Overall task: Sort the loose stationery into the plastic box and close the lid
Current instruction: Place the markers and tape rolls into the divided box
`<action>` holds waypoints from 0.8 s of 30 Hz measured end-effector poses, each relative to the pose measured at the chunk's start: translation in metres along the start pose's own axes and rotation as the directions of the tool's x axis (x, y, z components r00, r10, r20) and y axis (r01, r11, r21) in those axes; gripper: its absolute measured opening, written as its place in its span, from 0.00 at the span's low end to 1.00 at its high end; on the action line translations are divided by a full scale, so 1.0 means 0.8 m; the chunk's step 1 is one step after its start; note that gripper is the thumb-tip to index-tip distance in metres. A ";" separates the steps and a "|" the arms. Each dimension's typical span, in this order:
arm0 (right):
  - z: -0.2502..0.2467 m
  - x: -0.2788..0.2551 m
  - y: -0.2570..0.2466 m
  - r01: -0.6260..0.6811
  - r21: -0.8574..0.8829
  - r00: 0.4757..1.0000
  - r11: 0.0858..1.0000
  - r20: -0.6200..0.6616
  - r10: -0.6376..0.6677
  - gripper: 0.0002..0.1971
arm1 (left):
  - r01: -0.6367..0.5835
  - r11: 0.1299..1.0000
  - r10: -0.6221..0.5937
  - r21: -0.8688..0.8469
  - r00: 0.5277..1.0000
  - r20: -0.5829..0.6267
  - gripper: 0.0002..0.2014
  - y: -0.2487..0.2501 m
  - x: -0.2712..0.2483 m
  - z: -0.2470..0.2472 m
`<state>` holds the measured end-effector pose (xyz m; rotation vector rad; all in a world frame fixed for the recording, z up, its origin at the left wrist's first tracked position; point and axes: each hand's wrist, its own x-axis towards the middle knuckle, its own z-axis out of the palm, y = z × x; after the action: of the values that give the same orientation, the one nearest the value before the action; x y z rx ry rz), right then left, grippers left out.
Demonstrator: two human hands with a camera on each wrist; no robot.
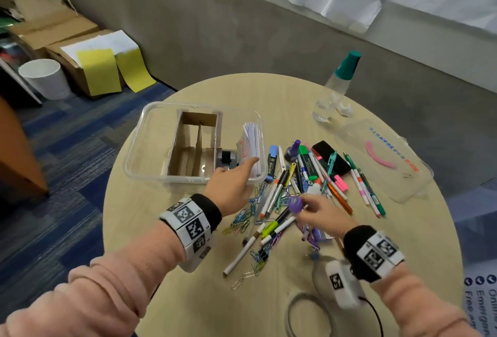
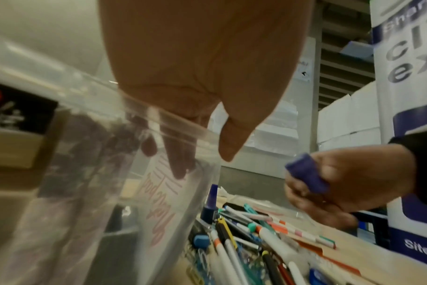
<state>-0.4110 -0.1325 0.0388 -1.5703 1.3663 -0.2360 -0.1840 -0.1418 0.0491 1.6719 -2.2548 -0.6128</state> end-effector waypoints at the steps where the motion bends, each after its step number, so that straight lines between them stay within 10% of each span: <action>1: -0.013 0.007 -0.006 -0.001 0.081 0.995 0.997 -0.097 0.009 0.08 | 0.008 1.000 -0.008 -0.010 1.000 0.006 0.31 0.001 0.003 -0.001; 8: -0.085 0.118 -0.032 -0.089 -0.164 0.816 0.982 -0.577 -0.023 0.04 | 0.006 1.000 -0.007 0.026 0.999 0.037 0.32 0.005 0.020 -0.003; 18: -0.086 0.206 -0.018 -0.168 -0.453 0.907 0.876 -0.419 -0.043 0.09 | -0.092 0.987 0.088 0.130 0.995 0.039 0.20 -0.007 0.015 0.006; 24: -0.094 0.168 -0.060 -0.057 -0.222 0.772 0.973 -0.628 -0.098 0.09 | -0.103 0.980 0.095 0.172 0.994 0.055 0.21 -0.008 0.014 0.008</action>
<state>-0.3861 -0.2913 0.0525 -1.7812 1.9577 -0.7004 -0.1852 -0.1525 0.0399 1.6244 -2.4712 -0.4466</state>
